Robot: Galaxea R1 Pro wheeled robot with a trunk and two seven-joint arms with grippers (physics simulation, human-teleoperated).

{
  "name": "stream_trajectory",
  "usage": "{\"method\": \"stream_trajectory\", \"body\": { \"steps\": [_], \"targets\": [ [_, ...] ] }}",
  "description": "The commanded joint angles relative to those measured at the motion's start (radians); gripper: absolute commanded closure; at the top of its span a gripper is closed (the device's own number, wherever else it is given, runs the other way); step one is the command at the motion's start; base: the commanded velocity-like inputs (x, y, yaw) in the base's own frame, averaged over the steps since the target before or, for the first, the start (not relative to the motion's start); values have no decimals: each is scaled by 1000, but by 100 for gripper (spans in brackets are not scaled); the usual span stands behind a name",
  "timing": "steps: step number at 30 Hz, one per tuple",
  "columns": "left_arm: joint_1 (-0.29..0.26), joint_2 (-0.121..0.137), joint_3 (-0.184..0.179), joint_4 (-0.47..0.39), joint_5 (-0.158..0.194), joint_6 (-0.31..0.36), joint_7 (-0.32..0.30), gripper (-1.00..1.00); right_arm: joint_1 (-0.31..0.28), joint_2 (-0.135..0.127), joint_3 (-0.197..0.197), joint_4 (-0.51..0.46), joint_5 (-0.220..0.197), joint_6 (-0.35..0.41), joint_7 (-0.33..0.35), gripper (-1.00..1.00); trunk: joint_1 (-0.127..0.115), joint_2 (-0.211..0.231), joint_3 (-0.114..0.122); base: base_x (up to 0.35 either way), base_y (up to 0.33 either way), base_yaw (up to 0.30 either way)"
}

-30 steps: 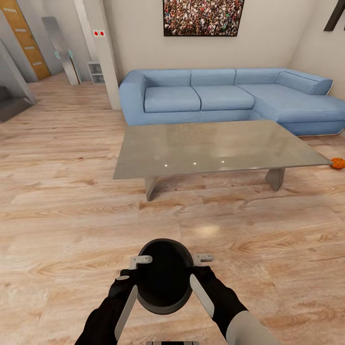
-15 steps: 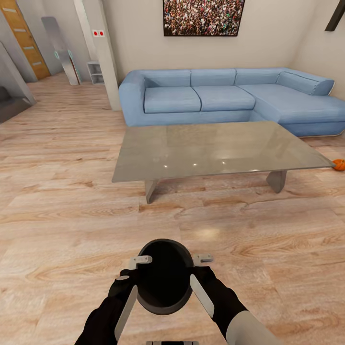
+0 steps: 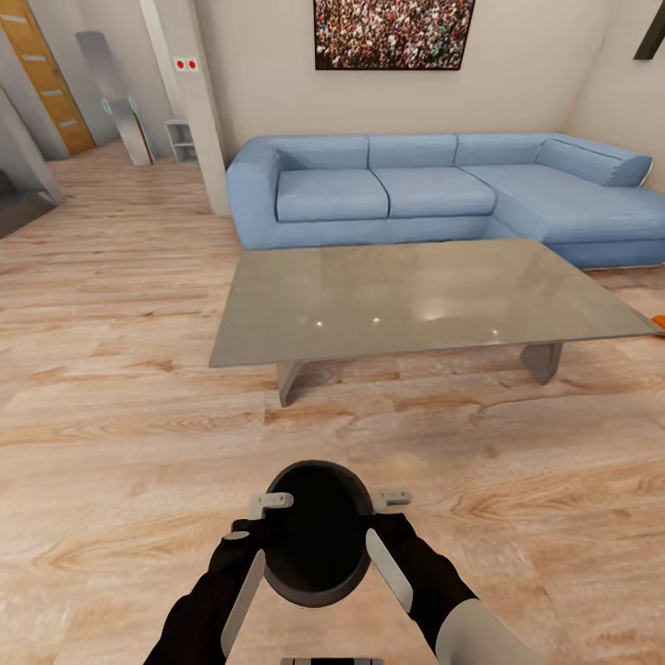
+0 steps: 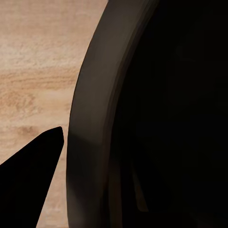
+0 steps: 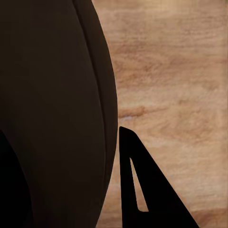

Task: Place each of the two pumpkins and all three candles from the living room inside a cabinet in the living room (use any cabinet), then make sure every cabinet is closed, and position the cauldron so it is next to a table in the living room.

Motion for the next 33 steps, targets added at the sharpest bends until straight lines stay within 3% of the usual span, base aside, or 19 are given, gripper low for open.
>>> {"method": "stream_trajectory", "body": {
  "steps": [1, 33],
  "targets": [
    [0, 0, -4, 1, 41, 0, 11, 100, -1, 1, 80, -12, -23, -10, -5, 100, 0, 0, -1, 209, 0, 0],
    [0, 0, -4, 0, 41, 0, 11, 100, -1, 1, 80, -12, -23, -11, -5, 100, 0, 0, -1, 223, 0, 0]
  ]
}}
